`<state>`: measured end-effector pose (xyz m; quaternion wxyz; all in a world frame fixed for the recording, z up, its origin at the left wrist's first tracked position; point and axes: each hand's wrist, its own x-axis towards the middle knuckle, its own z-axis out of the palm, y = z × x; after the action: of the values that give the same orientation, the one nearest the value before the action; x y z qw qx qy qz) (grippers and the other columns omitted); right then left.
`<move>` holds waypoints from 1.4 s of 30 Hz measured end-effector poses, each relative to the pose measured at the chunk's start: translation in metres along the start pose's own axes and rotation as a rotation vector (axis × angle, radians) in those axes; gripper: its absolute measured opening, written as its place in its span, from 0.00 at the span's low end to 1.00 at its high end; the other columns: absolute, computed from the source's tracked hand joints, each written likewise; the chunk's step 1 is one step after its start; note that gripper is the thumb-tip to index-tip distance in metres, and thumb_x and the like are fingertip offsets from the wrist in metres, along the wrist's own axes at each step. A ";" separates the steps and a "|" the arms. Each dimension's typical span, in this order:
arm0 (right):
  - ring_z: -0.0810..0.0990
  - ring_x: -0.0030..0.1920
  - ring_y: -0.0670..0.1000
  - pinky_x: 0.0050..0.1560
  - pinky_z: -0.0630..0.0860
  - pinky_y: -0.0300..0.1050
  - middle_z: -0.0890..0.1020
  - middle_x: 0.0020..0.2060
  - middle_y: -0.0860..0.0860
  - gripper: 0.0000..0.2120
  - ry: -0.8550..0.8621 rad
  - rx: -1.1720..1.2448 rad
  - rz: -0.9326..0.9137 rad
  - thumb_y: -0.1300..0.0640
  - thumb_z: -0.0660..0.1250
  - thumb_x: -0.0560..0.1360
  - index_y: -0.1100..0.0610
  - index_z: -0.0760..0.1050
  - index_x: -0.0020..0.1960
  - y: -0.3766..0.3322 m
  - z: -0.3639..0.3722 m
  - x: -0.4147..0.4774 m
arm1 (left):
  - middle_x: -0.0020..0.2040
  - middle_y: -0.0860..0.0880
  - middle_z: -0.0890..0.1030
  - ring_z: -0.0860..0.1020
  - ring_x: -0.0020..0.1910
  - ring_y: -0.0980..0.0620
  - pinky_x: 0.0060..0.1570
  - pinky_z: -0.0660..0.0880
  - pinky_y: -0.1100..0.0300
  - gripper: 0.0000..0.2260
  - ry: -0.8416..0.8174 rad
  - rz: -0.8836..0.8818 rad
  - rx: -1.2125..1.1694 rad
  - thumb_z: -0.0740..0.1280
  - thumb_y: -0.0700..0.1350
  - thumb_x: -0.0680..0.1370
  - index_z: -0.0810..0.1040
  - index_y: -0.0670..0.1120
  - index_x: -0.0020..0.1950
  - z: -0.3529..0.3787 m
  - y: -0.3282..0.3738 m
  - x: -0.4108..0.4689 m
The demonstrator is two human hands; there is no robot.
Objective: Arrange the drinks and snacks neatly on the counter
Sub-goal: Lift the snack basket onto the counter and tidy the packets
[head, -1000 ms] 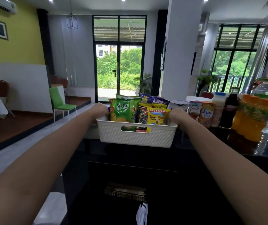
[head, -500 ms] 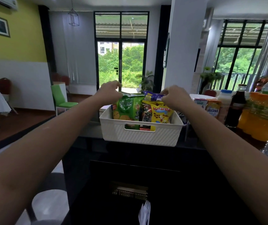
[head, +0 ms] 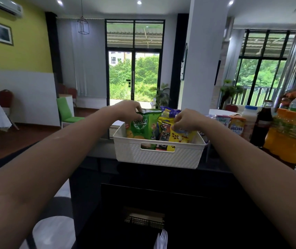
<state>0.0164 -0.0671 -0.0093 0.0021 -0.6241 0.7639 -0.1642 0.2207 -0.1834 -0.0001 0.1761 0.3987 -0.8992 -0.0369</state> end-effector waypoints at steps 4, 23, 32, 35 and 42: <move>0.80 0.47 0.55 0.49 0.78 0.49 0.83 0.49 0.57 0.16 -0.035 0.011 0.010 0.48 0.72 0.71 0.59 0.83 0.51 -0.001 -0.007 -0.004 | 0.58 0.45 0.78 0.74 0.48 0.50 0.46 0.70 0.59 0.13 -0.014 0.014 0.032 0.65 0.49 0.78 0.78 0.46 0.61 -0.006 0.001 -0.002; 0.78 0.34 0.49 0.26 0.76 0.40 0.80 0.45 0.54 0.19 -0.027 0.211 0.099 0.64 0.70 0.72 0.52 0.78 0.61 -0.014 -0.019 -0.006 | 0.67 0.44 0.73 0.75 0.51 0.47 0.42 0.75 0.58 0.18 -0.066 -0.048 0.004 0.62 0.41 0.77 0.73 0.51 0.67 -0.020 0.006 -0.006; 0.76 0.20 0.54 0.27 0.80 0.48 0.76 0.23 0.59 0.08 -0.003 0.536 0.306 0.69 0.62 0.75 0.68 0.75 0.38 -0.011 -0.013 -0.003 | 0.47 0.43 0.81 0.81 0.38 0.46 0.36 0.82 0.53 0.10 -0.123 -0.175 -0.013 0.62 0.44 0.78 0.81 0.41 0.50 -0.031 0.016 -0.013; 0.80 0.27 0.56 0.31 0.82 0.51 0.78 0.29 0.61 0.08 -0.036 0.563 0.299 0.69 0.64 0.75 0.69 0.76 0.38 -0.010 -0.014 -0.005 | 0.41 0.39 0.82 0.81 0.35 0.46 0.35 0.82 0.54 0.14 -0.229 -0.226 -0.251 0.58 0.42 0.79 0.80 0.37 0.52 -0.037 0.013 -0.010; 0.78 0.41 0.48 0.40 0.74 0.42 0.81 0.40 0.49 0.03 -0.030 0.140 -0.122 0.59 0.73 0.71 0.55 0.82 0.45 -0.005 -0.019 -0.012 | 0.41 0.48 0.84 0.84 0.36 0.56 0.34 0.81 0.63 0.12 -0.332 -0.084 -0.183 0.68 0.34 0.75 0.81 0.41 0.57 -0.042 0.008 -0.011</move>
<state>0.0198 -0.0515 0.0071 0.0471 -0.6701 0.7111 -0.2076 0.2364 -0.1665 0.0374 0.0593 0.4068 -0.8913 -0.1910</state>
